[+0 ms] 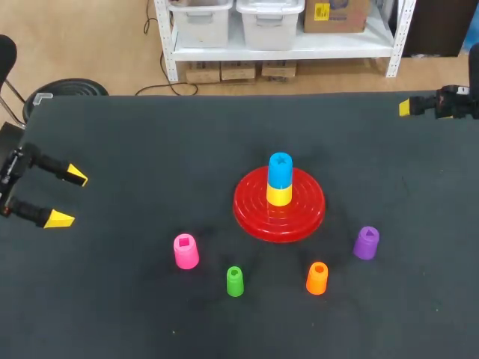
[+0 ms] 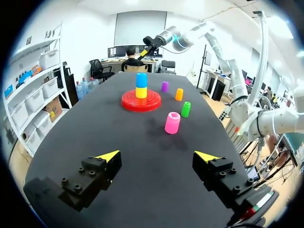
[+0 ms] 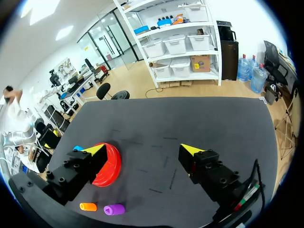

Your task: Pick up and stack the cylinders on the red base in this order: pink,purple,orange,green

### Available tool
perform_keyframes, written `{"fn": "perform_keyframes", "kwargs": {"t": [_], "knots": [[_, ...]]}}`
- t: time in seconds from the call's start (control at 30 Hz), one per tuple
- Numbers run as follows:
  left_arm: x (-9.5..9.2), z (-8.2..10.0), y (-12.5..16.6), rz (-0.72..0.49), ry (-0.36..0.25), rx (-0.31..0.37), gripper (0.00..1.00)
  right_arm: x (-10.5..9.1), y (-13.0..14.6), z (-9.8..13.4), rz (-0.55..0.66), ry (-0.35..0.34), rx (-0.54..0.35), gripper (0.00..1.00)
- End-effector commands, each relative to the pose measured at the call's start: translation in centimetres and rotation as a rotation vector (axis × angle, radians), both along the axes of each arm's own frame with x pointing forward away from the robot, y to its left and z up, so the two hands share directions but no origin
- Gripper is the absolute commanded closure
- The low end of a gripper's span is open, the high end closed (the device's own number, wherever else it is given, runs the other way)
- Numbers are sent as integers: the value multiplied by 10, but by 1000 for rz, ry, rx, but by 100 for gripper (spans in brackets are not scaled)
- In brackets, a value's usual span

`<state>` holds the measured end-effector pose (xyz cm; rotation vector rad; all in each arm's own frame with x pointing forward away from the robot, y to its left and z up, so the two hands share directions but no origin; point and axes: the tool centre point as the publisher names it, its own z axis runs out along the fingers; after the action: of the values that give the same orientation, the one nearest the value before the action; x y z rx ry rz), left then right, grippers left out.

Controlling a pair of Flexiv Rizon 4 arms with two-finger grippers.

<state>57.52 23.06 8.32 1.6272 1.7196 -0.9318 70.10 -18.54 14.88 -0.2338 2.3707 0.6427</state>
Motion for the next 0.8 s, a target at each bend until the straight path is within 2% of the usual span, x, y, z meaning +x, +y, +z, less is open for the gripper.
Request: {"fn": "perform_keyframes", "kwargs": {"t": [0.03, 0.5, 0.67, 0.8], "knots": [[1, -1, 1, 0, -2, -1, 0, 0, 0, 1, -1, 1, -2, 0], [1, -1, 1, 0, -2, -1, 0, 0, 0, 1, -1, 1, -2, 0], [1, -1, 1, 0, -2, -1, 0, 1, 25, 18, 60, -23, -113, 0], [1, -1, 1, 0, -2, -1, 0, 0, 62, 39, 145, -40, -225, 0]]}}
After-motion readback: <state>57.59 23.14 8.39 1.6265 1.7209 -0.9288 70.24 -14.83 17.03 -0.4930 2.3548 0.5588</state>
